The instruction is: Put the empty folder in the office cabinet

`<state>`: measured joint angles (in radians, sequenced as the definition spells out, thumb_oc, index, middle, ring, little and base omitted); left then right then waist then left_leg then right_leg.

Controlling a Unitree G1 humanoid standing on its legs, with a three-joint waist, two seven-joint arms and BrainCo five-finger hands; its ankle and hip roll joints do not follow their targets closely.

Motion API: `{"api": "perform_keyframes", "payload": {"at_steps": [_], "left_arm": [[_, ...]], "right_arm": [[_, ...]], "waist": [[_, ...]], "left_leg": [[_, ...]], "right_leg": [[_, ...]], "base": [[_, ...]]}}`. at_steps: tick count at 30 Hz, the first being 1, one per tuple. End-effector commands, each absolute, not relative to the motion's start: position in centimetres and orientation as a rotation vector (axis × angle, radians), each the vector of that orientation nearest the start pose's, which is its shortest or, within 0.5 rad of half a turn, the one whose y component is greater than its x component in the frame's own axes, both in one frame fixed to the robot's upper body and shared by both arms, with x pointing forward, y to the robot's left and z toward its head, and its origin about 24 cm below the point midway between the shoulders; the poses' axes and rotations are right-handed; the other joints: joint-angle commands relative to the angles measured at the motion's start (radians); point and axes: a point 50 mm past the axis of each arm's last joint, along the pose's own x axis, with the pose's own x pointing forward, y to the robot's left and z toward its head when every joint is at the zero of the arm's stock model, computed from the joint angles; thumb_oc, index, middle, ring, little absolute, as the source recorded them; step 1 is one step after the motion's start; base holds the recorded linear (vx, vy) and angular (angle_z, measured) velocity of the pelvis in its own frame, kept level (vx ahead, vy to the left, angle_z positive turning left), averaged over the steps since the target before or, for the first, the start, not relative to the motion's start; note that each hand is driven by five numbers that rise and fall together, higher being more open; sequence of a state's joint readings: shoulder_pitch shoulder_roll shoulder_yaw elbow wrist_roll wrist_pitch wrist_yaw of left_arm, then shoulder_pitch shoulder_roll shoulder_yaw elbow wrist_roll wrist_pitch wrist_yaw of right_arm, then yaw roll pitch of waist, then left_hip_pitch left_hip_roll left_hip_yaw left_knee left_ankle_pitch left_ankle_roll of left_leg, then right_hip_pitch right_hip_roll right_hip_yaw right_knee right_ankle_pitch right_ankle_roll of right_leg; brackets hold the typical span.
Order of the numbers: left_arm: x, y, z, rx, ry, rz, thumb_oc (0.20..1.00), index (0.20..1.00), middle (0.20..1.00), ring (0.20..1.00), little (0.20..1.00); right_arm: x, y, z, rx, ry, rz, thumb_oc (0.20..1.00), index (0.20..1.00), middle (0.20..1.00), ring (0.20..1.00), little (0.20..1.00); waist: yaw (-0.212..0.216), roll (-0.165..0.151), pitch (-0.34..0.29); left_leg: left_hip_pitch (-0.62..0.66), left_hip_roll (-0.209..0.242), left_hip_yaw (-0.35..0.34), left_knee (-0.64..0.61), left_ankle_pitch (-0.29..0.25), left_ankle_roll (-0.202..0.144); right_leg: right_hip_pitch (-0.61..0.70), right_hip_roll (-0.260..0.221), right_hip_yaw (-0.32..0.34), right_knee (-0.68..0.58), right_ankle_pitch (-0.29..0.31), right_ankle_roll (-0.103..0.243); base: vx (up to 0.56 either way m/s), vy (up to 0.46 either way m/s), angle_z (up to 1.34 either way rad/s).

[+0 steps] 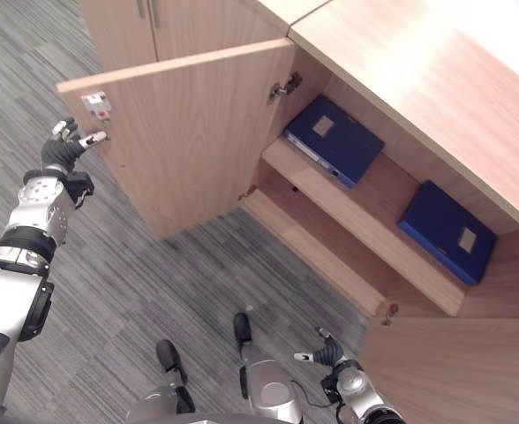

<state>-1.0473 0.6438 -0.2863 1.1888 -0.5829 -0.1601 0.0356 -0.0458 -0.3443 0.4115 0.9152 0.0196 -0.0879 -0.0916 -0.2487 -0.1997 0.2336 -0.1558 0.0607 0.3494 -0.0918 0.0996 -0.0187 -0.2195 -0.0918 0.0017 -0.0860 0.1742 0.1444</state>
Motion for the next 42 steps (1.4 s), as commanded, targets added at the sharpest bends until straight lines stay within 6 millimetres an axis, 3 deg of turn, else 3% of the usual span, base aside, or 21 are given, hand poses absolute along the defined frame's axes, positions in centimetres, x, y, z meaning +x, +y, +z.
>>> {"api": "perform_keyframes", "payload": {"at_steps": [1, 14, 20, 23, 24, 27, 28, 33, 34, 39, 42], "left_arm": [[39.9, 29.2, 23.3, 0.144, -0.222, 0.288, 1.0, 1.0, 1.0, 1.0, 1.0], [40.9, 25.9, 22.3, 0.275, -0.195, 0.145, 1.0, 1.0, 1.0, 1.0, 1.0], [41.1, 22.7, 19.4, 0.37, -0.154, 0.019, 1.0, 1.0, 1.0, 1.0, 1.0], [40.4, 19.9, 16.2, 0.376, -0.139, -0.092, 1.0, 1.0, 1.0, 1.0, 1.0], [39.3, 18.0, 13.4, 0.383, -0.116, -0.189, 1.0, 1.0, 1.0, 1.0, 1.0], [38.6, 17.2, 12.0, 0.381, -0.097, -0.231, 1.0, 1.0, 1.0, 1.0, 1.0], [37.0, 16.0, 9.2, 0.38, -0.051, -0.31, 1.0, 1.0, 1.0, 1.0, 1.0], [32.6, 14.6, 4.5, 0.277, 0.043, -0.452, 1.0, 1.0, 1.0, 1.0, 1.0], [30.9, 14.4, 3.0, 0.227, 0.088, -0.49, 1.0, 1.0, 1.0, 1.0, 1.0], [28.2, 14.4, 1.5, 0.197, 0.135, -0.569, 1.0, 1.0, 1.0, 1.0, 1.0], [27.0, 14.5, 1.0, 0.186, 0.161, -0.604, 1.0, 1.0, 1.0, 1.0, 1.0]], "right_arm": [[16.7, -22.6, -12.3, -0.533, 0.812, 0.121, 1.0, 1.0, 1.0, 1.0, 1.0], [15.3, -22.8, -13.0, -0.57, 0.862, 0.147, 1.0, 1.0, 1.0, 1.0, 1.0], [15.7, -22.9, -12.8, -0.593, 0.849, 0.154, 1.0, 1.0, 1.0, 1.0, 1.0], [15.9, -22.7, -12.8, -0.589, 0.842, 0.146, 1.0, 1.0, 1.0, 1.0, 1.0], [16.1, -22.6, -12.7, -0.587, 0.835, 0.142, 1.0, 1.0, 1.0, 1.0, 1.0], [16.1, -22.6, -12.7, -0.588, 0.838, 0.138, 1.0, 1.0, 1.0, 1.0, 1.0], [16.0, -22.7, -12.8, -0.579, 0.85, 0.125, 1.0, 1.0, 1.0, 1.0, 1.0], [14.9, -23.5, -13.1, -0.552, 0.898, 0.078, 1.0, 1.0, 1.0, 1.0, 1.0], [14.1, -23.9, -13.5, -0.532, 0.937, 0.052, 1.0, 1.0, 1.0, 1.0, 1.0], [12.7, -24.2, -14.0, -0.504, 0.994, 0.024, 1.0, 1.0, 1.0, 1.0, 1.0], [13.0, -24.0, -14.2, -0.498, 1.007, 0.023, 1.0, 1.0, 1.0, 1.0, 1.0]], "waist": [[0.011, 0.015, 0.006], [0.016, 0.027, 0.009], [0.038, 0.042, 0.013], [0.062, 0.058, 0.021], [0.085, 0.071, 0.027], [0.095, 0.081, 0.028], [0.112, 0.093, 0.025], [0.144, 0.127, -0.003], [0.153, 0.139, -0.021], [0.163, 0.159, -0.058], [0.168, 0.172, -0.069]], "left_leg": [[0.042, 0.06, -0.04, 0.024, -0.073, -0.073], [0.009, 0.053, -0.07, 0.015, -0.069, -0.074], [0.025, 0.046, -0.083, 0.014, -0.074, -0.071], [0.034, 0.04, -0.096, 0.017, -0.073, -0.067], [0.048, 0.034, -0.107, 0.02, -0.079, -0.063], [0.055, 0.032, -0.113, 0.021, -0.082, -0.062], [0.069, 0.026, -0.12, 0.023, -0.088, -0.058], [0.114, 0.01, -0.14, 0.021, -0.104, -0.051], [0.132, 0.004, -0.145, 0.019, -0.11, -0.049], [0.168, -0.009, -0.153, 0.016, -0.121, -0.041], [0.187, -0.014, -0.141, 0.012, -0.125, -0.034]], "right_leg": [[-0.046, -0.055, -0.007, 0.053, 0.009, 0.115], [-0.071, -0.07, -0.027, 0.046, 0.013, 0.116], [-0.052, -0.075, -0.043, 0.048, -0.003, 0.114], [-0.036, -0.084, -0.054, 0.056, -0.017, 0.109], [-0.018, -0.091, -0.064, 0.062, -0.027, 0.106], [-0.006, -0.095, -0.068, 0.064, -0.031, 0.104], [0.015, -0.102, -0.075, 0.067, -0.041, 0.101], [0.073, -0.118, -0.101, 0.068, -0.062, 0.092], [0.097, -0.123, -0.11, 0.068, -0.07, 0.091], [0.142, -0.133, -0.125, 0.068, -0.079, 0.089], [0.144, -0.132, -0.141, 0.106, -0.092, 0.09]], "base": [[0.0, 0.0, 0.0], [0.0, -0.001, 0.04], [0.01, -0.001, 0.06], [0.0, -0.009, 0.15], [0.01, -0.013, 0.2], [0.01, 0.005, 0.13], [0.02, 0.01, 0.21], [0.04, 0.021, 0.21], [0.04, 0.032, 0.12], [0.03, 0.039, 0.13], [-0.03, 0.039, 0.07]]}}
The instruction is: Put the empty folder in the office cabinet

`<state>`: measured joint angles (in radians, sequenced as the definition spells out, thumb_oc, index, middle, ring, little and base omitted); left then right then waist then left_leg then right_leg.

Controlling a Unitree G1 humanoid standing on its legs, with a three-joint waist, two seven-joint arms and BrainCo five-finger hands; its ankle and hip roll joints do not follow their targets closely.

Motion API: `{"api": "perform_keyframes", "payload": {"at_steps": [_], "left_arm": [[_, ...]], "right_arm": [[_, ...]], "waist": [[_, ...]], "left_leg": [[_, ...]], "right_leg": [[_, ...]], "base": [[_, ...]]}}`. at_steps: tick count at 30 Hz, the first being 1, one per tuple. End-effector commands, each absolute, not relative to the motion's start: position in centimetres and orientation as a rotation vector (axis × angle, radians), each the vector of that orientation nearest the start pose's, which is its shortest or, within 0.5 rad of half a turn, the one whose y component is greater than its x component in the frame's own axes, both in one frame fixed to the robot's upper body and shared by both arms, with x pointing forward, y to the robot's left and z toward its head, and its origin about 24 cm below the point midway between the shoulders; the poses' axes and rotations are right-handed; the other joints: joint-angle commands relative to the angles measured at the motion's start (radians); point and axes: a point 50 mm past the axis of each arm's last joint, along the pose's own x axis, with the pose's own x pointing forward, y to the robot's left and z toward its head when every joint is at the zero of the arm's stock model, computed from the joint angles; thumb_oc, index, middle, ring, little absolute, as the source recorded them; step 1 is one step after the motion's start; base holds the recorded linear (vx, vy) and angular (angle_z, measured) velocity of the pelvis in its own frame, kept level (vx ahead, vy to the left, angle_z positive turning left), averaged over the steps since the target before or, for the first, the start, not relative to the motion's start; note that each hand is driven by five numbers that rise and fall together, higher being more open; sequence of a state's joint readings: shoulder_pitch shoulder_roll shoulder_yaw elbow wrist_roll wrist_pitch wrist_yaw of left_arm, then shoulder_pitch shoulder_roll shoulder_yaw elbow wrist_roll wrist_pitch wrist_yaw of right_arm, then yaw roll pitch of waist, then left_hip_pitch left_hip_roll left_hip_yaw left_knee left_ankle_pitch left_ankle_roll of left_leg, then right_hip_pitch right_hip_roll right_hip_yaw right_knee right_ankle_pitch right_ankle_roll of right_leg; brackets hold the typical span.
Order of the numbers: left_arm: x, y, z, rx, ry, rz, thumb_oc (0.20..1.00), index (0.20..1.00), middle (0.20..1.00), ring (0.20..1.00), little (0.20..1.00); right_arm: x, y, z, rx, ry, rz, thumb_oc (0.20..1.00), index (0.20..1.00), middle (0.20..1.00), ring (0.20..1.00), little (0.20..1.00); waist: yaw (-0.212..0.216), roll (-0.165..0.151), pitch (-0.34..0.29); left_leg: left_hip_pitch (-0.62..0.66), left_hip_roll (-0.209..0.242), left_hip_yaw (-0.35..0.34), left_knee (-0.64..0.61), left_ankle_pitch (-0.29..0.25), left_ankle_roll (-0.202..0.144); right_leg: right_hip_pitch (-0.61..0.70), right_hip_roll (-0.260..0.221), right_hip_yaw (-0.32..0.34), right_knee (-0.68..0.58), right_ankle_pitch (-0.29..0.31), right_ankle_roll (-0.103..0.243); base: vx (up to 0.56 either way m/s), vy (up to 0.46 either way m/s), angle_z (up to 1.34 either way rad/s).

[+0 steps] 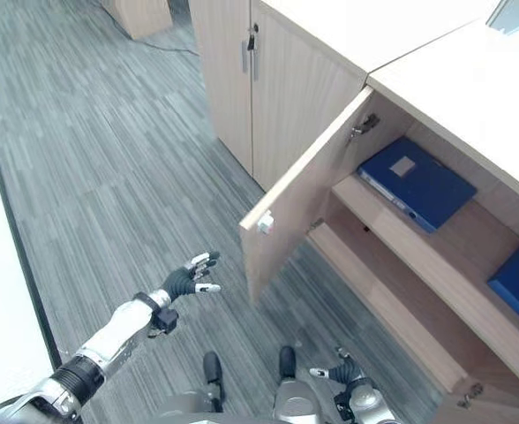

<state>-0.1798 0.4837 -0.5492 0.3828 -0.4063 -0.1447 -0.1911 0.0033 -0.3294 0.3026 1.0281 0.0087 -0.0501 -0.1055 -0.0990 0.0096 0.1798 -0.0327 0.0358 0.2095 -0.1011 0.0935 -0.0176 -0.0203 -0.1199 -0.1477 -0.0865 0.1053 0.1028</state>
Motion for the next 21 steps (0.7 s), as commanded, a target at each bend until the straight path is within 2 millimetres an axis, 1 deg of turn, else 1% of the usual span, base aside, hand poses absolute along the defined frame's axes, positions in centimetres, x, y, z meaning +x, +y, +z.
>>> {"api": "perform_keyframes", "payload": {"at_steps": [1, 3, 5, 7, 8, 10, 12, 13, 16, 19, 20, 21], "left_arm": [[26.8, 14.5, 1.0, 0.19, 0.162, -0.62, 1.0, 1.0, 1.0, 1.0, 1.0], [26.4, 14.5, 0.8, 0.193, 0.172, -0.63, 1.0, 1.0, 1.0, 1.0, 1.0], [26.5, 14.3, 0.8, 0.184, 0.161, -0.61, 1.0, 1.0, 1.0, 1.0, 1.0], [26.6, 14.0, 1.0, 0.165, 0.146, -0.592, 1.0, 1.0, 1.0, 1.0, 1.0], [26.8, 13.7, 1.3, 0.152, 0.132, -0.586, 1.0, 1.0, 1.0, 1.0, 1.0], [26.9, 13.0, 1.3, 0.147, 0.124, -0.591, 1.0, 1.0, 1.0, 1.0, 1.0], [27.2, 12.3, 1.3, 0.126, 0.119, -0.579, 1.0, 1.0, 1.0, 1.0, 1.0], [27.4, 12.0, 1.2, 0.115, 0.119, -0.566, 1.0, 1.0, 1.0, 1.0, 1.0], [28.1, 11.7, 0.5, 0.098, 0.146, -0.506, 1.0, 1.0, 1.0, 1.0, 1.0], [29.2, 12.2, -0.1, 0.088, 0.182, -0.412, 1.0, 1.0, 1.0, 1.0, 1.0], [29.9, 12.6, -0.4, 0.078, 0.207, -0.355, 1.0, 1.0, 1.0, 1.0, 1.0], [29.9, 12.6, -0.3, 0.078, 0.206, -0.355, 1.0, 1.0, 1.0, 1.0, 1.0]], "right_arm": [[13.1, -23.9, -14.2, -0.491, 1.009, 0.021, 1.0, 1.0, 1.0, 1.0, 1.0], [13.4, -23.6, -14.2, -0.484, 1.005, 0.029, 1.0, 1.0, 1.0, 1.0, 1.0], [13.9, -23.2, -14.1, -0.486, 0.993, 0.04, 1.0, 1.0, 1.0, 1.0, 1.0], [14.0, -23.0, -14.2, -0.494, 1.0, 0.052, 1.0, 1.0, 1.0, 1.0, 1.0], [14.1, -22.8, -14.2, -0.494, 0.995, 0.051, 1.0, 1.0, 1.0, 1.0, 1.0], [13.6, -22.5, -14.4, -0.493, 1.004, 0.062, 1.0, 1.0, 1.0, 1.0, 1.0], [12.9, -22.6, -14.7, -0.497, 1.025, 0.063, 1.0, 1.0, 1.0, 1.0, 1.0], [12.4, -22.6, -14.8, -0.497, 1.036, 0.069, 1.0, 1.0, 1.0, 1.0, 1.0], [11.8, -22.8, -14.9, -0.507, 1.049, 0.076, 1.0, 1.0, 1.0, 1.0, 1.0], [11.4, -23.6, -14.7, -0.534, 1.055, 0.078, 1.0, 1.0, 1.0, 1.0, 1.0], [11.2, -24.2, -14.6, -0.541, 1.062, 0.064, 1.0, 1.0, 1.0, 1.0, 1.0], [11.3, -24.2, -14.6, -0.541, 1.061, 0.064, 1.0, 1.0, 1.0, 1.0, 1.0]], "waist": [[0.019, -0.034, -0.02], [0.02, -0.029, -0.022], [0.026, -0.015, -0.02], [0.043, -0.006, -0.024], [0.042, -0.007, -0.031], [0.037, -0.012, -0.048], [0.027, -0.009, -0.069], [0.016, -0.008, -0.079], [-0.014, -0.001, -0.099], [-0.054, 0.004, -0.104], [-0.082, 0.005, -0.104], [-0.081, 0.005, -0.106]], "left_leg": [[0.071, 0.009, 0.008, 0.021, -0.12, -0.034], [0.087, 0.014, 0.025, 0.02, -0.116, -0.033], [0.096, 0.023, 0.052, 0.014, -0.113, -0.028], [0.102, 0.034, 0.088, 0.016, -0.114, -0.03], [0.104, 0.037, 0.103, 0.018, -0.112, -0.033], [0.119, 0.036, 0.12, 0.02, -0.118, -0.037], [0.124, 0.036, 0.131, 0.02, -0.11, -0.042], [0.136, 0.038, 0.136, 0.022, -0.115, -0.046], [0.166, 0.048, 0.16, 0.023, -0.109, -0.06], [0.202, 0.07, 0.2, 0.037, -0.112, -0.074], [0.208, 0.096, 0.233, 0.086, -0.118, -0.088], [0.203, 0.097, 0.234, 0.088, -0.115, -0.089]], "right_leg": [[-0.052, -0.102, 0.005, 0.12, -0.027, 0.133], [-0.056, -0.1, -0.005, 0.167, -0.036, 0.133], [-0.08, -0.115, -0.046, 0.228, -0.028, 0.141], [-0.078, -0.16, -0.151, 0.264, -0.027, 0.133], [-0.059, -0.181, -0.213, 0.263, -0.025, 0.13], [-0.016, -0.185, -0.252, 0.231, -0.033, 0.129], [0.005, -0.176, -0.241, 0.191, -0.033, 0.124], [0.02, -0.169, -0.228, 0.167, -0.039, 0.122], [0.048, -0.146, -0.201, 0.115, -0.038, 0.11], [0.06, -0.121, -0.167, 0.102, -0.047, 0.101], [0.063, -0.099, -0.136, 0.099, -0.061, 0.09], [0.058, -0.099, -0.134, 0.099, -0.058, 0.088]], "base": [[-0.03, 0.046, 0.04], [-0.05, 0.044, -0.08], [-0.09, 0.016, -0.21], [-0.08, -0.044, -0.65], [-0.06, -0.065, -1.11], [0.01, -0.081, -0.74], [0.07, -0.092, -0.16], [0.09, -0.109, -0.2], [0.09, -0.13, -0.31], [0.07, -0.164, -0.33], [0.04, -0.157, -0.46], [0.04, -0.178, -0.53]]}}
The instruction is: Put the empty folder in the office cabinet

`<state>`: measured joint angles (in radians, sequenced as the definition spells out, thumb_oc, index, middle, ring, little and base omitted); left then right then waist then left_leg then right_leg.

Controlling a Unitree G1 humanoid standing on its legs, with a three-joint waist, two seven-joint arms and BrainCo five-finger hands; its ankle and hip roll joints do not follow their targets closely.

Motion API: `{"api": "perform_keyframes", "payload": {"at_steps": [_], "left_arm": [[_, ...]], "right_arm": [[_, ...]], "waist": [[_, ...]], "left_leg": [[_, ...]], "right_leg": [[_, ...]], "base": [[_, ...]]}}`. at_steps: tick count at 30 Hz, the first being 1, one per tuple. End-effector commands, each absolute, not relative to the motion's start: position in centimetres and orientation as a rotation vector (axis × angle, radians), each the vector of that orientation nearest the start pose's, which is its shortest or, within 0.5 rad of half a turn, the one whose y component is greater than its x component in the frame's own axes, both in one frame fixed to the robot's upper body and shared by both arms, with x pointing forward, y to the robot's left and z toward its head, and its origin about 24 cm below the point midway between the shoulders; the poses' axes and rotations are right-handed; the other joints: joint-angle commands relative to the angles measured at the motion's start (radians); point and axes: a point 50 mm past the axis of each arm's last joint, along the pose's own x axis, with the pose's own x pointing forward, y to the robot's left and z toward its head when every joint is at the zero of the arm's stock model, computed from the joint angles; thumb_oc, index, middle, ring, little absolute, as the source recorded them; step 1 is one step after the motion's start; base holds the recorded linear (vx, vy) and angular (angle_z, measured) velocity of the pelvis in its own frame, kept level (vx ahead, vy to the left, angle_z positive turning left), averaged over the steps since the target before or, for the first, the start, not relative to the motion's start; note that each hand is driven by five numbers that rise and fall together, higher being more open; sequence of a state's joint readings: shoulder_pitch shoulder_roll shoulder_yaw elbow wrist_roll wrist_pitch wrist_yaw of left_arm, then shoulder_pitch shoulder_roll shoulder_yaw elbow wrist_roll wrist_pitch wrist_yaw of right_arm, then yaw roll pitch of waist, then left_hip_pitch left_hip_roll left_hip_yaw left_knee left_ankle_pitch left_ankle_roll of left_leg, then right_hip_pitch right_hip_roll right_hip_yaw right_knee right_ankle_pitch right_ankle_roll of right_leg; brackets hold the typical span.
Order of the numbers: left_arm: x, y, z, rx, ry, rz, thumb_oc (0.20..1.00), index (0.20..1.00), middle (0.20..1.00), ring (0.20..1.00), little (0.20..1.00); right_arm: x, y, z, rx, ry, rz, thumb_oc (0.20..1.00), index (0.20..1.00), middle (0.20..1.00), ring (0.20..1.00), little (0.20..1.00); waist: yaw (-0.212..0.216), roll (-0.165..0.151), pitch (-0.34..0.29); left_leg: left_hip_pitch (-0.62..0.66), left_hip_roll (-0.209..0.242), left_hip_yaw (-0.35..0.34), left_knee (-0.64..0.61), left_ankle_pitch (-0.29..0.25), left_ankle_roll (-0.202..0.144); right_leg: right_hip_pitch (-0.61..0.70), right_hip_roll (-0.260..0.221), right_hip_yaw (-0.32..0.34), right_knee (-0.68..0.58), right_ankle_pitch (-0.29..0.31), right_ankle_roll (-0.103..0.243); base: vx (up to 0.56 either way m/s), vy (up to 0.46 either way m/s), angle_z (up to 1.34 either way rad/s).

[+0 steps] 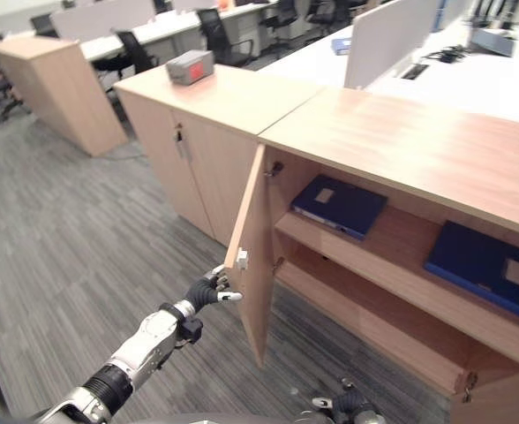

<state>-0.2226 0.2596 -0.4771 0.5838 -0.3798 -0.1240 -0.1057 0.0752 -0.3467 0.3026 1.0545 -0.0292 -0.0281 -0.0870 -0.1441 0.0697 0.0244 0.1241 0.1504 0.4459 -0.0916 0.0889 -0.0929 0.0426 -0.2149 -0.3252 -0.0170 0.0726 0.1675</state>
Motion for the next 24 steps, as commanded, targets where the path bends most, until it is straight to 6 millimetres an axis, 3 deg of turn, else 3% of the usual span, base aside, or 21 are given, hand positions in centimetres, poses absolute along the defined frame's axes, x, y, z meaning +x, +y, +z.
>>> {"api": "perform_keyframes", "payload": {"at_steps": [1, 2, 3, 5, 6, 7, 8, 10, 11, 12, 13, 14, 15, 18, 21, 24], "left_arm": [[30.3, 12.8, -0.3, 0.079, 0.214, -0.332, 1.0, 1.0, 1.0, 1.0, 1.0], [31.1, 13.2, -0.2, 0.094, 0.222, -0.296, 1.0, 1.0, 1.0, 1.0, 1.0], [31.1, 13.1, -0.1, 0.094, 0.221, -0.296, 1.0, 1.0, 1.0, 1.0, 1.0], [32.1, 14.1, 0.5, 0.105, 0.21, -0.244, 1.0, 1.0, 1.0, 1.0, 1.0], [32.3, 14.6, 0.4, 0.108, 0.218, -0.215, 1.0, 1.0, 1.0, 1.0, 1.0], [32.9, 15.4, 0.5, 0.091, 0.229, -0.16, 1.0, 1.0, 1.0, 1.0, 1.0], [32.9, 15.4, 0.5, 0.092, 0.228, -0.159, 1.0, 1.0, 1.0, 1.0, 1.0], [33.9, 16.0, 1.2, 0.099, 0.224, -0.125, 1.0, 1.0, 1.0, 1.0, 1.0], [35.1, 16.9, 2.3, 0.136, 0.212, -0.086, 1.0, 1.0, 1.0, 1.0, 1.0], [35.1, 16.9, 2.3, 0.136, 0.211, -0.086, 1.0, 1.0, 1.0, 1.0, 1.0], [35.2, 17.8, 2.2, 0.159, 0.234, -0.059, 1.0, 1.0, 1.0, 1.0, 1.0], [36.2, 17.8, 3.3, 0.151, 0.214, -0.037, 1.0, 1.0, 1.0, 1.0, 1.0], [36.2, 17.8, 3.3, 0.151, 0.214, -0.037, 1.0, 1.0, 1.0, 1.0, 1.0], [37.2, 18.5, 5.1, 0.144, 0.167, 0.004, 1.0, 1.0, 1.0, 1.0, 1.0], [37.3, 18.2, 5.8, 0.154, 0.12, -0.013, 1.0, 1.0, 1.0, 1.0, 1.0], [37.0, 17.5, 5.8, 0.145, 0.098, -0.04, 1.0, 1.0, 1.0, 1.0, 1.0]], "right_arm": [[11.1, -24.6, -14.6, -0.542, 1.068, 0.047, 1.0, 1.0, 1.0, 1.0, 1.0], [11.1, -25.4, -14.3, -0.553, 1.065, 0.026, 1.0, 1.0, 1.0, 1.0, 1.0], [11.2, -25.4, -14.3, -0.553, 1.064, 0.025, 1.0, 1.0, 1.0, 1.0, 1.0], [11.8, -26.0, -13.9, -0.557, 1.045, 0.011, 1.0, 1.0, 1.0, 1.0, 1.0], [12.0, -26.3, -13.8, -0.564, 1.045, 0.009, 1.0, 1.0, 1.0, 1.0, 1.0], [11.8, -26.9, -13.7, -0.575, 1.058, 0.002, 1.0, 1.0, 1.0, 1.0, 1.0], [11.8, -26.9, -13.7, -0.575, 1.058, 0.002, 1.0, 1.0, 1.0, 1.0, 1.0], [12.0, -27.5, -13.4, -0.58, 1.051, -0.022, 1.0, 1.0, 1.0, 1.0, 1.0], [12.8, -28.1, -13.0, -0.588, 1.031, -0.048, 1.0, 1.0, 1.0, 1.0, 1.0], [12.8, -28.1, -13.0, -0.587, 1.03, -0.048, 1.0, 1.0, 1.0, 1.0, 1.0], [12.5, -28.4, -13.0, -0.602, 1.04, -0.045, 1.0, 1.0, 1.0, 1.0, 1.0], [11.8, -28.1, -13.4, -0.618, 1.071, -0.011, 1.0, 1.0, 1.0, 1.0, 1.0], [11.8, -28.1, -13.4, -0.618, 1.071, -0.012, 1.0, 1.0, 1.0, 1.0, 1.0], [11.7, -27.7, -13.7, -0.621, 1.086, 0.009, 1.0, 1.0, 1.0, 1.0, 1.0], [11.2, -25.9, -14.5, -0.573, 1.105, 0.041, 1.0, 1.0, 1.0, 1.0, 1.0], [10.6, -25.0, -15.0, -0.55, 1.125, 0.066, 1.0, 1.0, 1.0, 1.0, 1.0]], "waist": [[-0.055, -0.057, 0.054], [-0.075, -0.059, 0.072], [-0.073, -0.056, 0.073], [-0.083, -0.065, 0.088], [-0.083, -0.072, 0.087], [-0.085, -0.087, 0.087], [-0.084, -0.088, 0.085], [-0.072, -0.095, 0.083], [-0.05, -0.092, 0.091], [-0.05, -0.091, 0.09], [-0.036, -0.082, 0.097], [-0.054, -0.077, 0.086], [-0.051, -0.077, 0.087], [-0.071, -0.09, 0.071], [-0.075, -0.109, 0.053], [-0.067, -0.116, 0.05]], "left_leg": [[0.045, 0.006, 0.017, 0.128, -0.117, -0.026], [-0.001, 0.085, 0.04, 0.279, -0.045, -0.063], [-0.004, 0.092, 0.04, 0.287, -0.048, -0.066], [-0.036, 0.131, -0.004, 0.392, 0.019, -0.085], [-0.053, 0.131, -0.034, 0.411, 0.029, -0.078], [-0.084, 0.1, -0.118, 0.393, -0.015, -0.059], [-0.086, 0.098, -0.116, 0.389, -0.011, -0.057], [-0.112, 0.06, -0.236, 0.26, -0.078, -0.042], [-0.164, 0.022, -0.407, 0.161, -0.056, -0.049], [-0.167, 0.022, -0.408, 0.16, -0.053, -0.049], [-0.174, 0.011, -0.472, 0.093, -0.044, -0.05], [-0.139, 0.01, -0.482, 0.053, -0.055, -0.055], [-0.136, 0.01, -0.48, 0.052, -0.056, -0.055], [-0.1, 0.001, -0.407, 0.031, -0.059, -0.047], [-0.04, -0.02, -0.327, 0.015, -0.083, -0.028], [-0.022, -0.034, -0.309, 0.012, -0.094, -0.015]], "right_leg": [[0.002, 0.011, 0.064, 0.026, -0.038, 0.017], [0.015, 0.043, 0.11, 0.011, -0.058, -0.006], [0.014, 0.048, 0.111, 0.011, -0.058, -0.009], [0.003, 0.077, 0.178, 0.005, -0.062, -0.03], [-0.013, 0.082, 0.211, 0.009, -0.063, -0.033], [-0.029, 0.081, 0.288, 0.004, -0.065, -0.018], [-0.034, 0.08, 0.29, 0.005, -0.062, -0.018], [-0.033, 0.076, 0.365, -0.007, -0.068, 0.007], [-0.02, 0.092, 0.445, -0.014, -0.079, 0.017], [-0.023, 0.092, 0.445, -0.014, -0.077, 0.017], [-0.019, 0.103, 0.466, -0.007, -0.09, 0.013], [-0.023, 0.117, 0.512, 0.001, -0.097, 0.021], [-0.022, 0.117, 0.514, 0.001, -0.097, 0.022], [-0.047, 0.105, 0.56, 0.007, -0.089, 0.039], [-0.056, 0.081, 0.586, 0.019, -0.072, 0.068], [-0.058, 0.07, 0.586, 0.026, -0.069, 0.08]], "base": [[0.03, -0.204, -0.69], [0.03, -0.208, -0.72], [0.03, -0.185, -0.8], [0.05, -0.085, -1.02], [0.13, -0.028, -1.8], [0.1, 0.01, -1.93], [0.19, 0.075, -1.77], [0.28, 0.146, -0.95], [0.28, 0.157, -0.64], [0.29, 0.126, -0.77], [0.15, 0.092, -1.41], [0.16, 0.093, -1.55], [0.11, 0.159, -1.54], [0.09, 0.156, -0.89], [0.1, 0.156, -0.89], [0.03, 0.117, -0.64]]}}
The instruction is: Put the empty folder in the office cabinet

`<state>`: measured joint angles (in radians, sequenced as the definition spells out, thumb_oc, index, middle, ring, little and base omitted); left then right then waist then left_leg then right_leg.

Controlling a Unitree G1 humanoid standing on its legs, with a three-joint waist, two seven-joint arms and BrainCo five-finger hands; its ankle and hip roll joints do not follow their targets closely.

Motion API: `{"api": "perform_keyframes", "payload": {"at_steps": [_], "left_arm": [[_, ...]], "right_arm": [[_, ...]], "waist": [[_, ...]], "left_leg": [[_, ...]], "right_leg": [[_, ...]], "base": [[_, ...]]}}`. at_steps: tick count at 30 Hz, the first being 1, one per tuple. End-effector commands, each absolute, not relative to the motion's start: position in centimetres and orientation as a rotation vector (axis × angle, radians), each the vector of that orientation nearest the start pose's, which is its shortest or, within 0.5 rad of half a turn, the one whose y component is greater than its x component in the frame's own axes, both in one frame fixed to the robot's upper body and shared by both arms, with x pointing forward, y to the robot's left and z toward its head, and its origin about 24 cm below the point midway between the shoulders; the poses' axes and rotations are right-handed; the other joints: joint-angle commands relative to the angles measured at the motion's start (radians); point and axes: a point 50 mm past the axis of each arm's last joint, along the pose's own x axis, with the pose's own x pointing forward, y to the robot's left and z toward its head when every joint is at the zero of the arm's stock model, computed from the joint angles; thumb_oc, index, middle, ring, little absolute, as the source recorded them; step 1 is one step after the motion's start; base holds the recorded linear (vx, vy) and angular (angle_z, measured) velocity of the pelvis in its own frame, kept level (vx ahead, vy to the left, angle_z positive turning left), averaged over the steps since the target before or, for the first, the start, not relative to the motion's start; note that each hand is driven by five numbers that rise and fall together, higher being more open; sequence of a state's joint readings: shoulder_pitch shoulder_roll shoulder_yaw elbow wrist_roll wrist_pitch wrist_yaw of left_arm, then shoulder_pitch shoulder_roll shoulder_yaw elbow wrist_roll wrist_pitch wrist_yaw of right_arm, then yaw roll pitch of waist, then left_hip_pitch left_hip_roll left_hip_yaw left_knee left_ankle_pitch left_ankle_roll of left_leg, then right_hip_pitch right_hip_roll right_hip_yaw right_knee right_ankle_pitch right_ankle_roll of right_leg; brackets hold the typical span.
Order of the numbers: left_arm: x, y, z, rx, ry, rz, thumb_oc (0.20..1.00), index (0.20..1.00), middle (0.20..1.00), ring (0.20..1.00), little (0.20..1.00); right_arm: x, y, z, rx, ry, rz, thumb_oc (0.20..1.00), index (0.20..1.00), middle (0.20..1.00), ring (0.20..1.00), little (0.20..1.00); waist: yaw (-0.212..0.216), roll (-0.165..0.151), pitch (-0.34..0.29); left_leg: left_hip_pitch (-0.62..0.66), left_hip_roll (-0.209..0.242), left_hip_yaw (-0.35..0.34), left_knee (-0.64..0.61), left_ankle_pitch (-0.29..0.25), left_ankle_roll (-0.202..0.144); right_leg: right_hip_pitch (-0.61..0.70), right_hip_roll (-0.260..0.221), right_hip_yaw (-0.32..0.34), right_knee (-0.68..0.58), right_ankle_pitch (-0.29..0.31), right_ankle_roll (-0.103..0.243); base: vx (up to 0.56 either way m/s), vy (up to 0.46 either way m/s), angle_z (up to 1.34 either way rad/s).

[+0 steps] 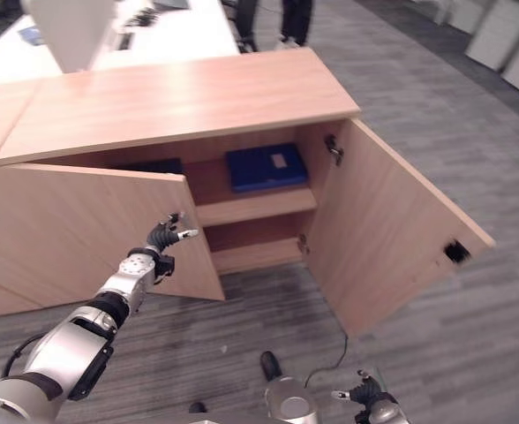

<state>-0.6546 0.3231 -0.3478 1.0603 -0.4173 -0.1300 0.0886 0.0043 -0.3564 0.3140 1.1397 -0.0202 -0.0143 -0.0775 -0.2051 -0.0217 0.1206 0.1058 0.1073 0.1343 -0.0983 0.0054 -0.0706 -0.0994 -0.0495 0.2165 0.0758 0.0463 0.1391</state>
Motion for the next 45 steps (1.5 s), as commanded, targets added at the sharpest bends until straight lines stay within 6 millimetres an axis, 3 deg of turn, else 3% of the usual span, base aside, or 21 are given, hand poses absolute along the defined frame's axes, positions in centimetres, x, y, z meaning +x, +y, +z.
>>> {"api": "perform_keyframes", "payload": {"at_steps": [1, 5, 7, 8, 11, 13, 17, 18, 25, 30, 31, 34, 35, 36, 37, 39, 42, 45], "left_arm": [[36.8, 17.3, 5.6, 0.143, 0.096, -0.053, 1.0, 1.0, 1.0, 1.0, 1.0], [34.8, 16.1, 4.0, 0.114, 0.083, -0.122, 1.0, 1.0, 1.0, 1.0, 1.0], [33.3, 16.0, 2.6, 0.096, 0.108, -0.147, 1.0, 1.0, 1.0, 1.0, 1.0], [32.8, 15.8, 2.2, 0.089, 0.115, -0.157, 1.0, 1.0, 1.0, 1.0, 1.0], [30.5, 16.4, 0.6, 0.049, 0.153, -0.175, 1.0, 1.0, 1.0, 1.0, 1.0], [28.0, 17.2, -1.5, 0.06, 0.228, -0.204, 1.0, 1.0, 1.0, 1.0, 1.0], [25.5, 18.4, -3.5, 0.079, 0.319, -0.211, 1.0, 1.0, 1.0, 1.0, 1.0], [24.3, 18.8, -4.8, 0.086, 0.378, -0.205, 1.0, 1.0, 1.0, 1.0, 1.0], [21.2, 19.4, -8.0, 0.139, 0.532, -0.21, 1.0, 1.0, 1.0, 1.0, 1.0], [19.0, 20.0, -10.1, 0.123, 0.648, -0.156, 1.0, 1.0, 1.0, 1.0, 1.0], [18.7, 20.0, -10.4, 0.123, 0.667, -0.146, 1.0, 1.0, 1.0, 1.0, 1.0], [18.4, 20.0, -10.7, 0.115, 0.68, -0.138, 1.0, 1.0, 1.0, 1.0, 1.0], [18.1, 20.2, -11.0, 0.107, 0.695, -0.12, 1.0, 1.0, 1.0, 1.0, 1.0], [18.1, 20.1, -11.1, 0.104, 0.701, -0.115, 1.0, 1.0, 1.0, 1.0, 1.0], [18.2, 19.9, -11.1, 0.107, 0.704, -0.117, 1.0, 1.0, 1.0, 1.0, 1.0], [18.4, 19.8, -11.0, 0.094, 0.694, -0.117, 1.0, 1.0, 1.0, 1.0, 1.0], [18.2, 20.0, -11.0, 0.099, 0.697, -0.122, 1.0, 1.0, 1.0, 1.0, 1.0], [17.6, 20.4, -11.2, 0.118, 0.713, -0.126, 1.0, 1.0, 1.0, 1.0, 1.0]], "right_arm": [[10.4, -24.7, -15.1, -0.537, 1.134, 0.072, 1.0, 1.0, 1.0, 1.0, 1.0], [10.5, -23.9, -15.3, -0.485, 1.135, 0.049, 1.0, 1.0, 1.0, 1.0, 1.0], [10.7, -23.7, -15.3, -0.466, 1.128, 0.03, 1.0, 1.0, 1.0, 1.0, 1.0], [11.0, -23.7, -15.3, -0.459, 1.123, 0.018, 1.0, 1.0, 1.0, 1.0, 1.0], [11.6, -23.8, -15.1, -0.446, 1.103, -0.012, 1.0, 1.0, 1.0, 1.0, 1.0], [11.6, -23.9, -15.1, -0.447, 1.108, -0.021, 1.0, 1.0, 1.0, 1.0, 1.0], [11.3, -24.1, -15.1, -0.452, 1.12, -0.025, 1.0, 1.0, 1.0, 1.0, 1.0], [11.1, -24.3, -15.2, -0.461, 1.128, -0.019, 1.0, 1.0, 1.0, 1.0, 1.0], [10.7, -25.4, -15.0, -0.473, 1.144, -0.04, 1.0, 1.0, 1.0, 1.0, 1.0], [11.8, -26.9, -14.2, -0.481, 1.107, -0.09, 1.0, 1.0, 1.0, 1.0, 1.0], [12.0, -27.2, -14.1, -0.48, 1.102, -0.108, 1.0, 1.0, 1.0, 1.0, 1.0], [12.7, -27.7, -13.6, -0.484, 1.083, -0.123, 1.0, 1.0, 1.0, 1.0, 1.0], [13.6, -28.2, -13.2, -0.503, 1.058, -0.129, 1.0, 1.0, 1.0, 1.0, 1.0], [13.8, -28.4, -13.1, -0.51, 1.059, -0.133, 1.0, 1.0, 1.0, 1.0, 1.0], [13.6, -29.0, -12.9, -0.515, 1.066, -0.151, 1.0, 1.0, 1.0, 1.0, 1.0], [13.7, -29.3, -12.8, -0.516, 1.063, -0.165, 1.0, 1.0, 1.0, 1.0, 1.0], [13.8, -30.0, -12.4, -0.516, 1.059, -0.18, 1.0, 1.0, 1.0, 1.0, 1.0], [13.8, -30.8, -12.1, -0.507, 1.056, -0.22, 1.0, 1.0, 1.0, 1.0, 1.0]], "waist": [[-0.002, -0.029, -0.047], [0.022, -0.029, -0.039], [0.042, -0.024, -0.027], [0.055, -0.02, -0.018], [0.121, 0.004, 0.0], [0.147, 0.014, -0.004], [0.173, 0.01, -0.016], [0.181, 0.009, -0.024], [0.14, 0.032, -0.036], [0.105, 0.06, -0.037], [0.098, 0.065, -0.035], [0.089, 0.074, -0.028], [0.095, 0.075, -0.018], [0.102, 0.071, -0.015], [0.132, 0.048, -0.006], [0.142, 0.038, -0.004], [0.135, 0.036, -0.011], [0.133, 0.04, -0.029]], "left_leg": [[0.005, 0.002, 0.009, 0.017, -0.016, -0.032], [0.013, -0.013, 0.029, 0.011, -0.031, -0.021], [0.01, -0.013, 0.041, 0.011, -0.033, -0.019], [0.006, -0.01, 0.046, 0.011, -0.033, -0.02], [-0.022, -0.001, 0.099, 0.011, -0.021, -0.017], [-0.03, 0.003, 0.139, 0.011, -0.008, -0.009], [-0.026, 0.004, 0.194, 0.013, 0.004, -0.009], [-0.022, 0.008, 0.218, 0.018, 0.003, -0.018], [-0.005, 0.047, 0.234, 0.033, 0.032, -0.052], [0.013, 0.115, 0.279, 0.068, 0.063, -0.09], [0.012, 0.133, 0.276, 0.087, 0.091, -0.104], [0.016, 0.162, 0.273, 0.129, 0.108, -0.121], [-0.001, 0.178, 0.222, 0.199, 0.134, -0.128], [-0.021, 0.169, 0.179, 0.223, 0.142, -0.124], [-0.083, 0.105, 0.072, 0.224, 0.09, -0.096], [-0.102, 0.078, 0.028, 0.204, 0.062, -0.09], [-0.065, 0.069, 0.039, 0.15, 0.021, -0.078], [-0.027, 0.06, 0.05, 0.092, 0.027, -0.074]], "right_leg": [[0.083, -0.101, 0.043, -0.063, -0.038, 0.114], [0.063, -0.118, 0.011, -0.054, -0.01, 0.123], [0.041, -0.13, -0.043, -0.037, 0.011, 0.123], [0.023, -0.14, -0.091, -0.017, 0.021, 0.123], [0.008, -0.247, -0.41, 0.042, 0.034, 0.115], [0.038, -0.274, -0.535, 0.092, 0.013, 0.092], [0.07, -0.288, -0.585, 0.095, 0.028, 0.098], [0.109, -0.29, -0.609, 0.033, 0.032, 0.104], [0.138, -0.232, -0.497, -0.076, 0.023, 0.091], [0.149, -0.168, -0.444, -0.127, 0.004, 0.064], [0.154, -0.155, -0.435, -0.137, 0.0, 0.059], [0.159, -0.125, -0.412, -0.15, -0.009, 0.046], [0.157, -0.1, -0.371, -0.158, -0.019, 0.033], [0.157, -0.099, -0.362, -0.16, -0.021, 0.029], [0.174, -0.107, -0.347, -0.163, -0.031, 0.029], [0.173, -0.114, -0.342, -0.158, -0.03, 0.03], [0.189, -0.112, -0.335, -0.157, -0.037, 0.032], [0.198, -0.118, -0.345, -0.156, -0.034, 0.037]], "base": [[-0.01, 0.119, -0.23], [-0.05, 0.073, -0.06], [-0.09, 0.019, -0.07], [-0.15, -0.011, 0.0], [-0.19, 0.016, -0.28], [-0.13, -0.004, -0.65], [-0.09, -0.097, -0.56], [-0.03, -0.108, -0.68], [0.02, -0.194, -0.56], [0.03, -0.185, -0.36], [0.05, -0.158, -0.11], [0.05, -0.115, -0.43], [0.03, -0.094, -0.75], [0.11, -0.167, -0.93], [0.07, -0.101, -0.76], [0.05, -0.062, -0.55], [0.09, -0.012, -0.05], [0.09, 0.034, -0.51]]}}
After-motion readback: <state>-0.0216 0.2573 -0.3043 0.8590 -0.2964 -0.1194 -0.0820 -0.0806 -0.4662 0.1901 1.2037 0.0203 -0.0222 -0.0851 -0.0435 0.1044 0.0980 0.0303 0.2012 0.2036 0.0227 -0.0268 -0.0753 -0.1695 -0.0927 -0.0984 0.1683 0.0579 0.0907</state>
